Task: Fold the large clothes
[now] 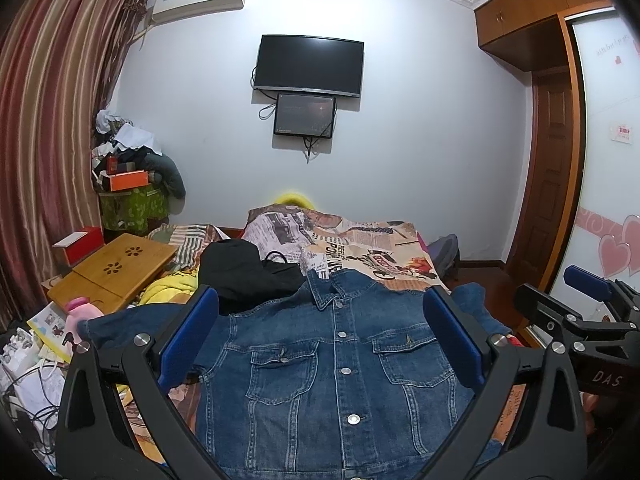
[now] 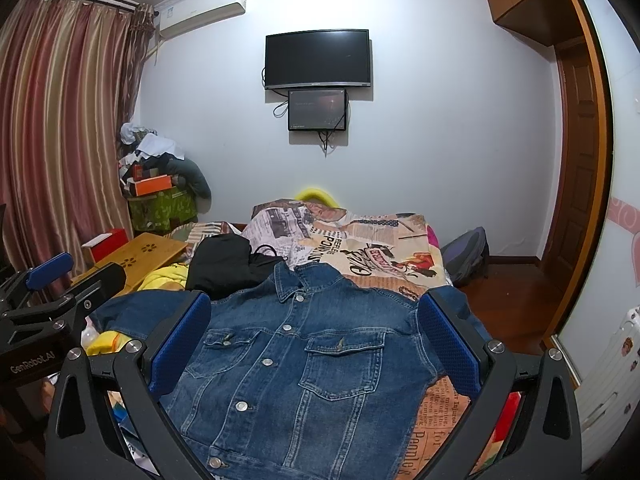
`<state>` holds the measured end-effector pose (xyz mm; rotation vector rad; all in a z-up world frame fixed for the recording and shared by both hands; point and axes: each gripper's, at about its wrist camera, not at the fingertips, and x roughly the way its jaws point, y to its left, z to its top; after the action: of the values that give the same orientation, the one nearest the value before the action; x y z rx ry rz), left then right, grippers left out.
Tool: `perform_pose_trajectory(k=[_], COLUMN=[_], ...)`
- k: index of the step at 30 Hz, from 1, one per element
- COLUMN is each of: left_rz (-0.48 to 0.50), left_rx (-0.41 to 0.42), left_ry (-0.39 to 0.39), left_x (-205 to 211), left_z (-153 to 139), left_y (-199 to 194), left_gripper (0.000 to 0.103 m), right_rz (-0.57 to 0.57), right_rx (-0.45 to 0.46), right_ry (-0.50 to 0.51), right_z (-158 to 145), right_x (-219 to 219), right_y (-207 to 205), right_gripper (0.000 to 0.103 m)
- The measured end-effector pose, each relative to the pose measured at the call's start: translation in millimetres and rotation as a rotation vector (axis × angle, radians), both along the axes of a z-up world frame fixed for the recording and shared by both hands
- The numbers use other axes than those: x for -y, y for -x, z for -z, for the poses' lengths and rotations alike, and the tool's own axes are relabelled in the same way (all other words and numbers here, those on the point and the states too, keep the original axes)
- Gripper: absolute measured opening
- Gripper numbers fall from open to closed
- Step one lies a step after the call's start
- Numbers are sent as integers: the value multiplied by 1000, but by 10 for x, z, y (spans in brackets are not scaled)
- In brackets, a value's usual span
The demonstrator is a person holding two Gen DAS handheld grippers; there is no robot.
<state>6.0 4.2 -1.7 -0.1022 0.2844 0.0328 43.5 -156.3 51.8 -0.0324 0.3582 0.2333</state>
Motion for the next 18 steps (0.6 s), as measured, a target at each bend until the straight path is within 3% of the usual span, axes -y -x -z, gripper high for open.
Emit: perform_pose_trajectory(k=[18], left_rz=[3], left_rx=[-4], left_ry=[-4], left_x=[22], left_z=[-16], left_y=[-1], left_gripper=[103], right_rz=[-2], right_rx=[-4], right_ry=[1], right_z=[2], right_x=[-27], right_y=[-6], right_gripper=[103])
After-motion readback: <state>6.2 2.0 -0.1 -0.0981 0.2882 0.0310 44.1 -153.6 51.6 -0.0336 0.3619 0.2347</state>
